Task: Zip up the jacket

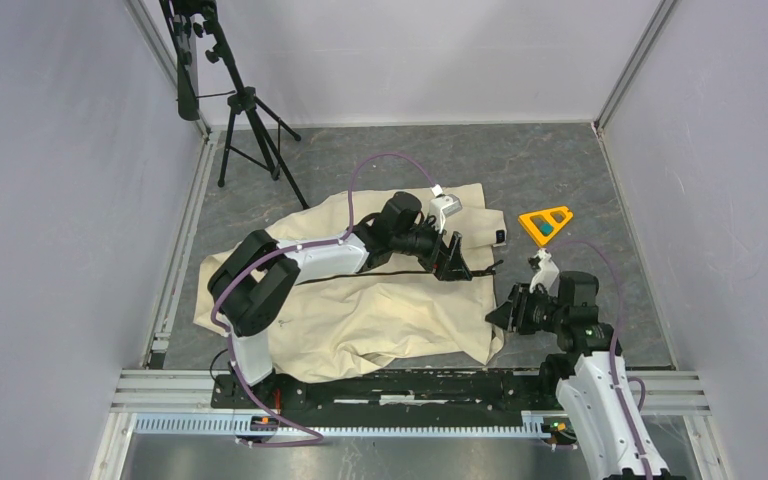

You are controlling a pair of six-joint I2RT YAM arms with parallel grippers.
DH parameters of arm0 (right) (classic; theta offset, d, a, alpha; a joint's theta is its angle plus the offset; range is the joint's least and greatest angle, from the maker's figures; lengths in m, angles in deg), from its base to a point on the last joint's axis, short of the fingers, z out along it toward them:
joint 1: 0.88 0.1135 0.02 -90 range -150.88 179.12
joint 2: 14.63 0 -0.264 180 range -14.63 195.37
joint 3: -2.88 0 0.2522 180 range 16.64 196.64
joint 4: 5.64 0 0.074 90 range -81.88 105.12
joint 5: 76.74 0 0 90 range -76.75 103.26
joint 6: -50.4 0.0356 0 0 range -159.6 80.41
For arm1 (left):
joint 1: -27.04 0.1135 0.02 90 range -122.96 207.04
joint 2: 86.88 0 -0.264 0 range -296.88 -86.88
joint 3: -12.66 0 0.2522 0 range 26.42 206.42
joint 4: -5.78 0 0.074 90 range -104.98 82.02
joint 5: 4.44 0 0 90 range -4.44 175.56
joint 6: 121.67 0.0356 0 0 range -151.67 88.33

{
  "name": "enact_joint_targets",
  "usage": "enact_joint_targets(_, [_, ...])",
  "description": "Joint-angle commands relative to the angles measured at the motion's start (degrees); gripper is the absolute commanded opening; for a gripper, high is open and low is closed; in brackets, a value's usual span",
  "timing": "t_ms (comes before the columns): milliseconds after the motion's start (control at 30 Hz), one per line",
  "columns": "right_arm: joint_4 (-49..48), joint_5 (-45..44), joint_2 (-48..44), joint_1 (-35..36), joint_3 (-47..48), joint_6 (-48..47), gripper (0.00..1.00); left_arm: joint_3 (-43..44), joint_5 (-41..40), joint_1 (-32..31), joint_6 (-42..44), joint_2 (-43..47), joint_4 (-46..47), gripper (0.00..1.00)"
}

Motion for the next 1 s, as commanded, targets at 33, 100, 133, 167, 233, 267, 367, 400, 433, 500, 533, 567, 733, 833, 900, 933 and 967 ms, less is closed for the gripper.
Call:
enact_joint_targets(33, [-5.8, 0.5, -0.3, 0.2, -3.0, 3.0, 0.43, 1.4, 0.0, -0.1, 2.6, -0.5, 1.9, 0.94])
enact_joint_targets(100, [-9.3, 1.0, 0.4, 0.2, -5.0, 4.8, 0.46, 1.3, -0.2, -0.1, 2.6, -0.4, 1.9, 0.94])
enact_joint_targets(133, [-11.8, 1.2, 0.9, 0.2, -6.2, 5.8, 0.48, 1.4, -0.3, -0.1, 2.5, -0.4, 1.9, 0.94])
enact_joint_targets(167, [-13.4, 0.9, 1.4, 0.2, -6.7, 6.4, 0.48, 1.5, -0.4, -0.1, 2.3, -0.6, 1.9, 0.94])
enact_joint_targets(233, [-19.2, 1.7, 2.7, 0.2, -8.5, 9.4, 0.45, 1.8, 0.1, -0.1, 1.9, -0.9, 1.9, 0.93])
enact_joint_targets(267, [-22.1, 2.1, 3.2, 0.2, -9.3, 10.8, 0.42, 1.9, 0.4, -0.1, 1.6, -0.9, 2.0, 0.93])
enact_joint_targets(367, [-30.5, 1.2, 5.8, 0.2, -10.9, 13.8, 0.32, 1.9, 0.6, -0.2, 1.4, -0.9, 2.3, 0.92])
enact_joint_targets(400, [-31.9, 0.3, 6.9, 0.2, -10.8, 13.9, 0.31, 1.9, 0.6, -0.2, 1.4, -0.8, 2.3, 0.92])
enact_joint_targets(433, [-33.9, -0.3, 7.9, 0.2, -10.6, 13.8, 0.31, 1.8, 0.5, -0.2, 1.4, -0.6, 2.4, 0.92])
enact_joint_targets(500, [-35.8, -1.9, 10.3, 0.2, -9.9, 13.0, 0.34, 1.4, 0.7, -0.2, 1.3, -0.4, 2.8, 0.93])
enact_joint_targets(533, [-36.5, -2.4, 11.3, 0.2, -9.4, 12.3, 0.37, 1.4, 0.7, -0.2, 1.2, -0.2, 3.0, 0.93])
enact_joint_targets(567, [-38.0, -2.8, 12.4, 0.2, -9.4, 12.0, 0.41, 1.2, 0.9, -0.2, 1.1, 0.0, 3.2, 0.93])
enact_joint_targets(733, [-45.8, -2.3, 17.3, 0.2, -9.5, 12.5, 0.43, 1.2, 1.7, -0.2, 0.2, 0.2, 3.9, 0.93])
enact_joint_targets(833, [-49.1, -2.4, 19.9, 0.2, -9.2, 11.7, 0.42, 1.7, 1.9, -0.2, -1.0, 0.5, 3.4, 0.93])
enact_joint_targets(900, [-52.2, -2.5, 21.2, 0.2, -8.8, 10.2, 0.42, 2.6, -0.6, -0.2, -2.4, 1.2, 1.1, 0.93])
enact_joint_targets(933, [-53.5, -2.8, 21.6, 0.2, -8.7, 9.5, 0.42, 3.0, -2.7, -0.2, -3.3, 1.7, -0.2, 0.93])
enact_joint_targets(967, [-54.7, -2.9, 22.5, 0.2, -8.4, 8.9, 0.41, 3.4, -4.8, -0.2, -4.1, 2.0, -1.7, 0.93])
